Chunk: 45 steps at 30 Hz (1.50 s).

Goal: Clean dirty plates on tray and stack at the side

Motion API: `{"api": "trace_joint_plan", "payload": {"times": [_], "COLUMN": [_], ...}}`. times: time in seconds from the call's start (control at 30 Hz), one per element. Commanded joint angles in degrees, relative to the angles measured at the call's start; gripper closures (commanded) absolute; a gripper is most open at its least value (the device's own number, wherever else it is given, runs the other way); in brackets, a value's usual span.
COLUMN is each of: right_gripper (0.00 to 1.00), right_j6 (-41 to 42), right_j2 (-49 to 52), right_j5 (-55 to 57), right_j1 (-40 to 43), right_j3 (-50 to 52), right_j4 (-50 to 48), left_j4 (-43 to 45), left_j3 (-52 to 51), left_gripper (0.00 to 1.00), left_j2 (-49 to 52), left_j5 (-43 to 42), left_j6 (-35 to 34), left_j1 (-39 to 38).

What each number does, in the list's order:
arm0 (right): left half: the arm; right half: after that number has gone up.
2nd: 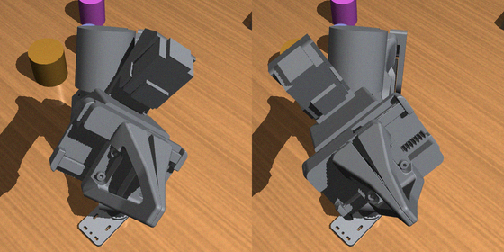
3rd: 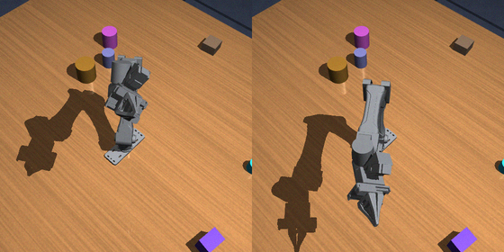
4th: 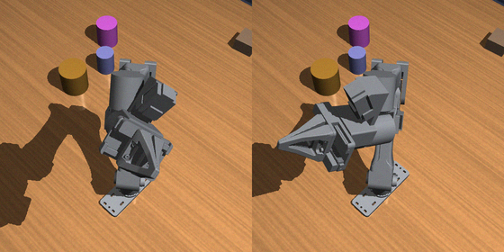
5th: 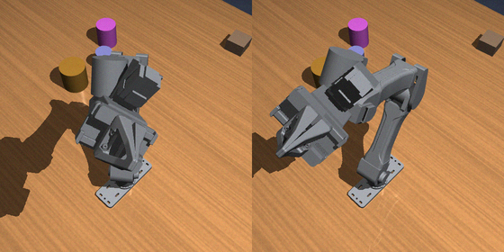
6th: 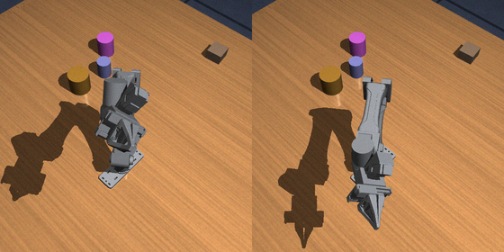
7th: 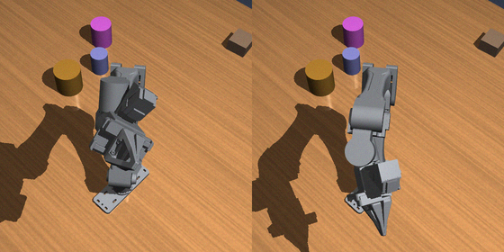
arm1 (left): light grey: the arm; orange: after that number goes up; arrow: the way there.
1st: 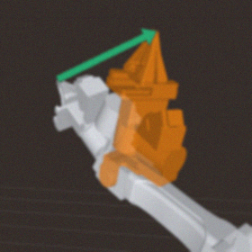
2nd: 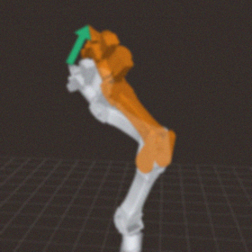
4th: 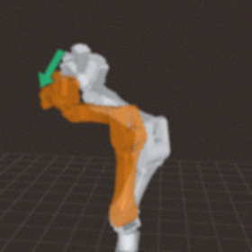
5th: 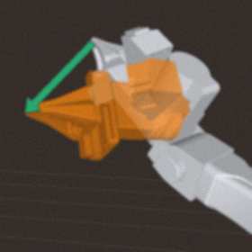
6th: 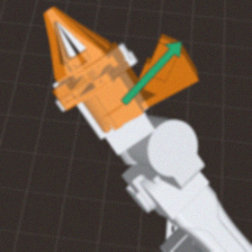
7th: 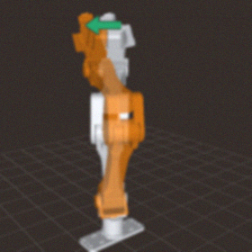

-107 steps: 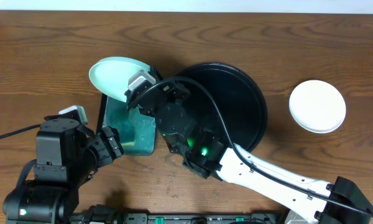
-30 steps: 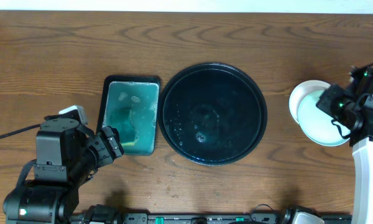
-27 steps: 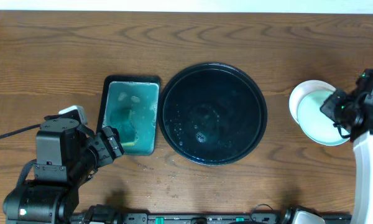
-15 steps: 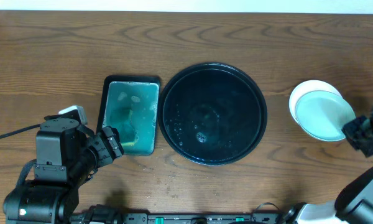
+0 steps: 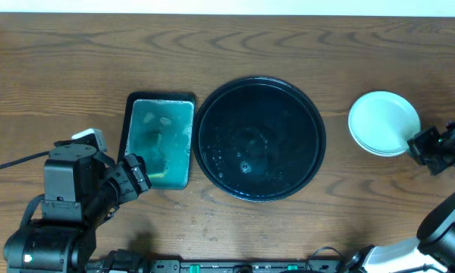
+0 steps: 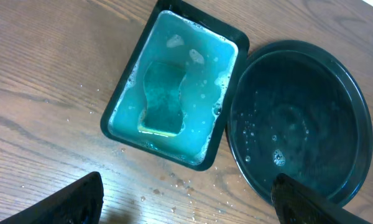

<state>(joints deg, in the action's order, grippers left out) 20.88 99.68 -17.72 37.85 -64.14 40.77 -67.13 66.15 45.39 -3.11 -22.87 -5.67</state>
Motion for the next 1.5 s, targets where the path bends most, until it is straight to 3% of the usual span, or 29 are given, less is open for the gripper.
{"api": "trace_joint_plan", "payload": {"times": [0.0, 0.1, 0.2, 0.4, 0.43, 0.47, 0.5, 0.73, 0.93, 1.1, 1.33, 1.47], "right_gripper": [0.99, 0.99, 0.94, 0.82, 0.76, 0.64, 0.01, 0.01, 0.01, 0.01, 0.01, 0.01], "right_j6": [-2.93, -1.9, -6.58, -22.53, -23.47, -23.52, -23.47, -22.23, -22.73, -25.2, -25.88, -25.92], "right_j2": [-7.54, -14.14, -20.96, -35.56, -37.66, -38.99, -40.44, -46.21, -46.6, -48.0, -64.08, -76.98], "right_j5": [-7.89, -8.59, -13.0, -20.26, -20.06, -19.69, -19.08, -18.56, -16.2, -9.14, -0.5, 0.66], "right_j1": [-1.64, -3.32, -7.06, -24.04, -27.91, -30.58, -33.59, -47.36, -48.19, -48.24, -48.3, -47.87], "right_j3": [-0.31, -0.31, -0.31, -0.31, -0.31, -0.31, -0.31, -0.31, -0.31, 0.94, 18.84, 30.69], "right_j4": [1.14, 4.17, 5.73, 9.03, 9.2, 9.18, 9.03, 8.96, 13.38, 9.25, -10.27, -15.26], "left_j4": [-0.15, -0.15, -0.15, -0.15, -0.17, -0.15, -0.15, -0.15, -0.15, -0.15, -0.15, -0.15], "left_j3": [0.74, 0.74, 0.74, 0.74, 0.74, 0.74, 0.74, 0.74, 0.74, 0.74, 0.74, 0.74], "left_gripper": [0.13, 0.13, 0.13, 0.13, 0.13, 0.13, 0.13, 0.13, 0.13, 0.13, 0.13, 0.13], "left_j2": [0.11, 0.11, 0.11, 0.11, 0.11, 0.11, 0.11, 0.11, 0.11, 0.11, 0.11, 0.11], "left_j5": [-0.35, -0.35, -0.35, -0.35, -0.35, -0.35, -0.35, -0.35, -0.35, -0.35, -0.35, -0.35], "left_j6": [0.13, 0.13, 0.13, 0.13, 0.13, 0.13, 0.13, 0.13, 0.13, 0.13, 0.13, 0.13], "left_j1": [0.31, 0.31, 0.31, 0.31, 0.31, 0.31, 0.31, 0.31, 0.31, 0.31, 0.31, 0.31]}}
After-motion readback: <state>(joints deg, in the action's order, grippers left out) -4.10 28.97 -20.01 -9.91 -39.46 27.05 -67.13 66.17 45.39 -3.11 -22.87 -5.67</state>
